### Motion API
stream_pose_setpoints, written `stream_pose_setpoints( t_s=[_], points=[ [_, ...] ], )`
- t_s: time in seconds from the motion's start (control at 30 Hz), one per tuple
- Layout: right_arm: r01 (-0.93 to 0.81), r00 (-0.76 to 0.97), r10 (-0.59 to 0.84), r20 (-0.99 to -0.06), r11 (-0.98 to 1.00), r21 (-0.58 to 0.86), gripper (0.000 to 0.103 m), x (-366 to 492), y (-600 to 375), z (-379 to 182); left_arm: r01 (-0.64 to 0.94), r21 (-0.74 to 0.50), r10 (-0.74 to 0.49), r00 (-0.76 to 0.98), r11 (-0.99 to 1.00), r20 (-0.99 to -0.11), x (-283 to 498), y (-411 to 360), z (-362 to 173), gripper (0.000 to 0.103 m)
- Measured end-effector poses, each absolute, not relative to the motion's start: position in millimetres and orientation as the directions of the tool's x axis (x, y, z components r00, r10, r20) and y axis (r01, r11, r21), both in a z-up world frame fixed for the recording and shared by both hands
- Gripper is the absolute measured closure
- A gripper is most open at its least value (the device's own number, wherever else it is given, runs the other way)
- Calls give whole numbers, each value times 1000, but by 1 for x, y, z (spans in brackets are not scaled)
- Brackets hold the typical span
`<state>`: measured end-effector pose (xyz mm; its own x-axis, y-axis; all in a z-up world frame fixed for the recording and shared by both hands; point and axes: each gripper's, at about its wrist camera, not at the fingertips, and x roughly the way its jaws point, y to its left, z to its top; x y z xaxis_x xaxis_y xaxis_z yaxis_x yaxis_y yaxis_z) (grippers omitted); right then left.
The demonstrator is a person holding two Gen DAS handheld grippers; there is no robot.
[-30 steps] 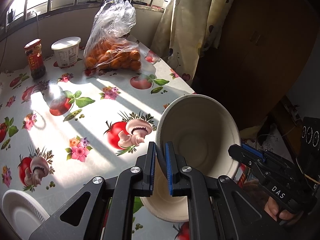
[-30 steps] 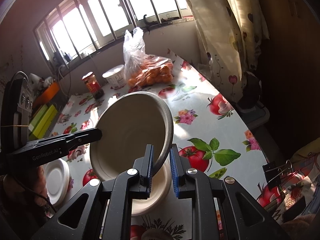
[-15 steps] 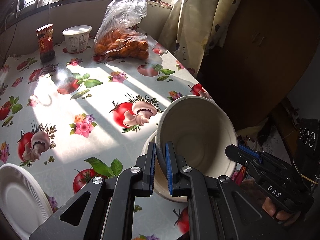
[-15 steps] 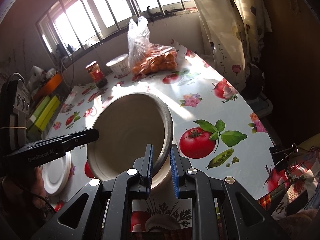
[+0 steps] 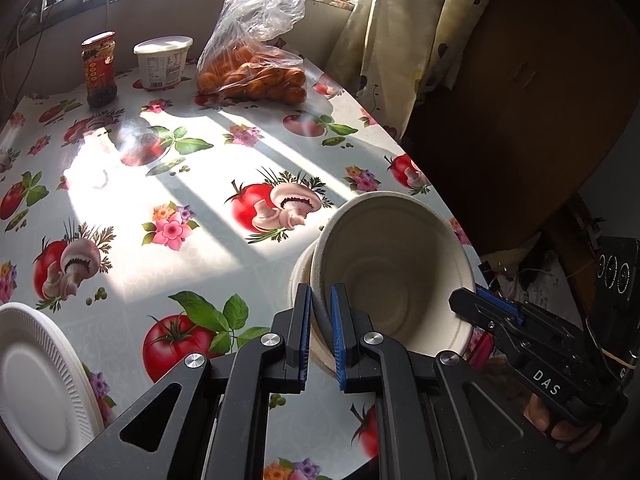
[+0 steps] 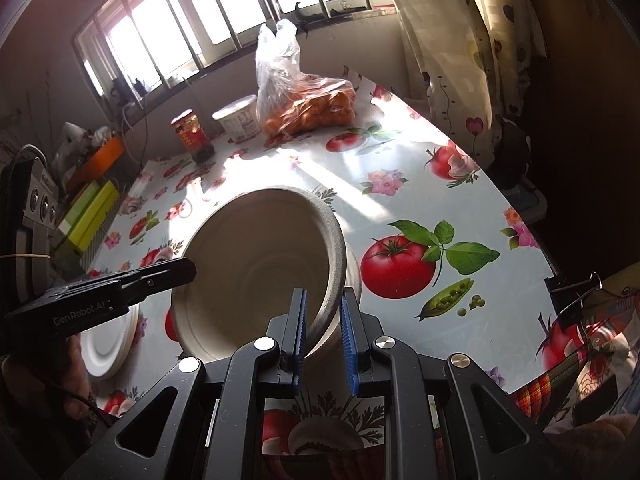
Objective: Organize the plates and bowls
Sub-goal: 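Lower the bowl with the left gripper into the nested bowls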
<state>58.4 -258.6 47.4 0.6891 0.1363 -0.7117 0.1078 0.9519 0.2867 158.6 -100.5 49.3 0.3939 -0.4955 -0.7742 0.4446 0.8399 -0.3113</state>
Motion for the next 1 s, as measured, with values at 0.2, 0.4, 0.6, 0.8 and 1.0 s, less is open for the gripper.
stream_pose_setpoints(
  t_s=[0.2, 0.4, 0.6, 0.8, 1.0],
  points=[
    [108, 686, 137, -715, 952, 286, 86, 59, -259, 45, 437, -313, -491, 389, 843, -780, 160, -101, 46, 93],
    [111, 678, 139, -721, 951, 288, 86, 60, -259, 40, 433, -313, -487, 385, 845, -784, 161, -103, 44, 93],
    [114, 676, 136, -724, 951, 286, 86, 61, -259, 38, 428, -309, -481, 383, 849, -789, 161, -104, 40, 93],
    [116, 668, 135, -732, 952, 282, 86, 63, -258, 34, 419, -307, -473, 380, 854, -795, 162, -105, 36, 93],
    [119, 668, 130, -733, 953, 278, 86, 64, -258, 33, 421, -287, -457, 391, 861, -799, 161, -107, 33, 93]
  ],
)
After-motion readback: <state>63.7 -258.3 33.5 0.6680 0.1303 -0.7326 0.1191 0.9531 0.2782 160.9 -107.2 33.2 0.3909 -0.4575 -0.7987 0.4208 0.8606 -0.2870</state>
